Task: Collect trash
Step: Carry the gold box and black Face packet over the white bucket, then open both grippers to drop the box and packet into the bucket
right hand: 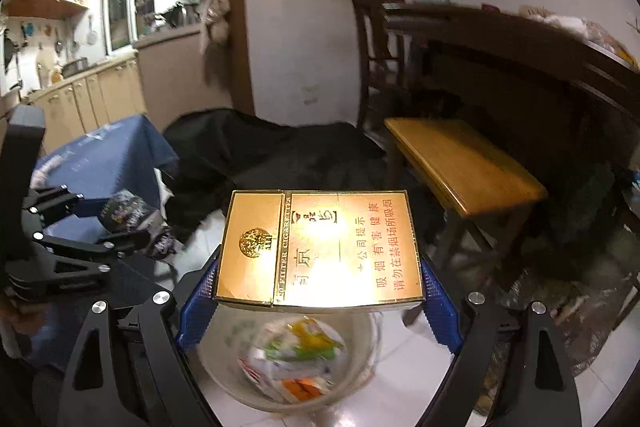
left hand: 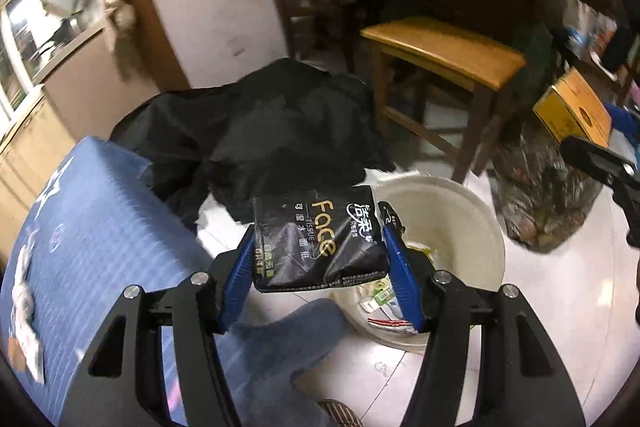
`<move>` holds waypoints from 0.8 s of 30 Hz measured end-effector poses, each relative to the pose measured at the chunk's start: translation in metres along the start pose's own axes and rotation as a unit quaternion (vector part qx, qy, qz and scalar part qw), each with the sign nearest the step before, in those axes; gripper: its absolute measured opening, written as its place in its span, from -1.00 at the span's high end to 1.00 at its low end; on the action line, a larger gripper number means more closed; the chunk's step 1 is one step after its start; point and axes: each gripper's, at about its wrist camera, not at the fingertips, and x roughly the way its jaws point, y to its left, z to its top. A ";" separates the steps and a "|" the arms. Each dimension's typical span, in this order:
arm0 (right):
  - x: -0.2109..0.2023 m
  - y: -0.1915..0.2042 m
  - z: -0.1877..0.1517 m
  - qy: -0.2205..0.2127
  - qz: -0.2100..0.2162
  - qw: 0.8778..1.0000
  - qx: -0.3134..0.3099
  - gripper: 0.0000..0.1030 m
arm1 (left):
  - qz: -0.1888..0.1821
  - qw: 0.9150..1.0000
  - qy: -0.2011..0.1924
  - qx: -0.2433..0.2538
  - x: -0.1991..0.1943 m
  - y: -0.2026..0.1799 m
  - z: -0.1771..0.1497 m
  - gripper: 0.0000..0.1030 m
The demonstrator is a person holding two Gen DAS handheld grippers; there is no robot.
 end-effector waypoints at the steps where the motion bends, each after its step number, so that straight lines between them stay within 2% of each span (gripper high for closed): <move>1: 0.007 -0.009 -0.005 0.008 0.001 1.000 0.004 -0.69 | -0.003 1.000 0.004 0.010 0.007 -0.006 -0.001 -0.13; 7: 0.041 -0.032 -0.021 0.043 0.029 0.999 0.011 -0.69 | -0.030 0.999 0.025 0.029 0.032 -0.022 -0.002 -0.13; 14: 0.065 -0.027 -0.032 0.068 0.065 0.996 0.006 -0.69 | -0.057 0.997 0.044 0.035 0.050 -0.029 0.002 -0.14; 18: 0.079 -0.020 -0.026 0.079 0.086 0.993 0.008 -0.70 | -0.054 0.997 0.043 0.044 0.055 -0.032 0.005 -0.21; 20: 0.082 -0.016 -0.023 0.087 0.089 0.992 0.016 -0.77 | -0.051 0.997 0.043 0.039 0.056 -0.031 0.007 -0.21; 24: 0.087 -0.014 -0.022 0.089 0.095 0.991 0.026 -0.78 | -0.056 0.997 0.042 0.027 0.056 -0.027 0.008 -0.22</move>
